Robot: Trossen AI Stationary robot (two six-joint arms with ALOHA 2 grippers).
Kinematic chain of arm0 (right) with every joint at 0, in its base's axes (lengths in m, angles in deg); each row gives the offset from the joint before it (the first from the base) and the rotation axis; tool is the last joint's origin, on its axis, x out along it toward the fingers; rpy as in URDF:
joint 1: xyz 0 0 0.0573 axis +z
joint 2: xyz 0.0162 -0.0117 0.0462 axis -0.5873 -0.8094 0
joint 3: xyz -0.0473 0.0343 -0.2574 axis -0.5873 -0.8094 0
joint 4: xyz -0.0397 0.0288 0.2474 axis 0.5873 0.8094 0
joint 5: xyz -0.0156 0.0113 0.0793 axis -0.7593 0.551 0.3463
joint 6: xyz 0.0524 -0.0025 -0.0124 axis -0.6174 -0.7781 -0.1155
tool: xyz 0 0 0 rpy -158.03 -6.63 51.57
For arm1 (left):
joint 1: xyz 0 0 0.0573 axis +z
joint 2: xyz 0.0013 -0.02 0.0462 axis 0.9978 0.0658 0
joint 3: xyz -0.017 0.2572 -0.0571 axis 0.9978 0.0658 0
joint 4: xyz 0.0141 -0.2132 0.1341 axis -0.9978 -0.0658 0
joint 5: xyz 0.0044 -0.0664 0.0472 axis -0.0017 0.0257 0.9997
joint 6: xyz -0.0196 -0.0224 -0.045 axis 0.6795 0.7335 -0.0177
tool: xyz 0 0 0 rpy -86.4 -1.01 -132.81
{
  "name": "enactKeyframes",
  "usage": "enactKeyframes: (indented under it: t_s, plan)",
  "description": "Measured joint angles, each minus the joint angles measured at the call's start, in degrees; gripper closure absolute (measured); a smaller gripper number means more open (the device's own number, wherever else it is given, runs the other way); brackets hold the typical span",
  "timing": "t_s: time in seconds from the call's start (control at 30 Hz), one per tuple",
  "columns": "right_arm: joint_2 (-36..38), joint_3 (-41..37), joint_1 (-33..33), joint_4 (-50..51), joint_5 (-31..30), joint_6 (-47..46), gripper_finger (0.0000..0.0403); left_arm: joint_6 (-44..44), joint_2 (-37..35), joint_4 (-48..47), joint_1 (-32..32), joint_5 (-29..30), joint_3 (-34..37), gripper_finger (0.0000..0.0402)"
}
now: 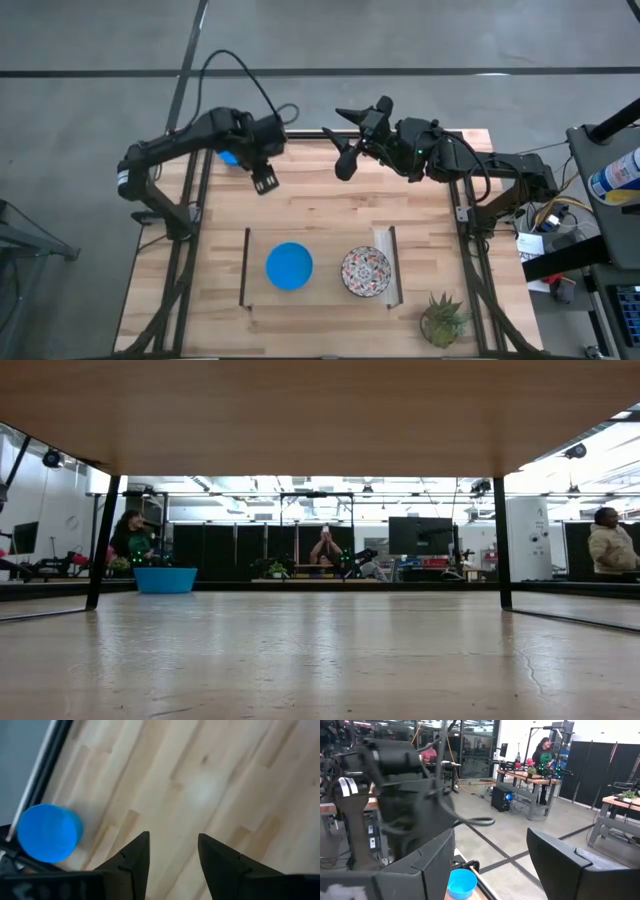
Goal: Pick & Place Mini bowls
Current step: Stack the blue bowl on top of the other blue bowls on the shelf
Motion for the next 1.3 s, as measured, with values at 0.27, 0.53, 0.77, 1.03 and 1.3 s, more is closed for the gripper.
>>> enactKeyframes:
  t_s: [0.27,0.53,0.77,1.03,1.3]
  plan:
    - [0.2,0.0,0.0,0.0,0.0,0.1,0.0161,-3.4,-0.6,-0.1,9.5,0.0,0.1,0.0243]
    - [0.3,0.0,0.0,0.0,0.0,0.1,0.0161,-5.8,-0.6,1.4,18.2,0.0,6.7,0.0243]
    - [0.3,0.0,0.0,1.0,0.0,-0.1,0.0161,-7.0,-0.6,7.7,24.5,0.0,18.3,0.0243]
    - [0.3,0.0,0.0,1.7,0.0,-0.1,0.0161,-9.3,-0.5,17.8,28.7,0.0,29.4,0.0243]
    - [0.3,0.0,0.0,1.8,0.0,-0.3,0.0161,-10.9,-0.5,27.0,32.3,0.7,35.5,0.0243]
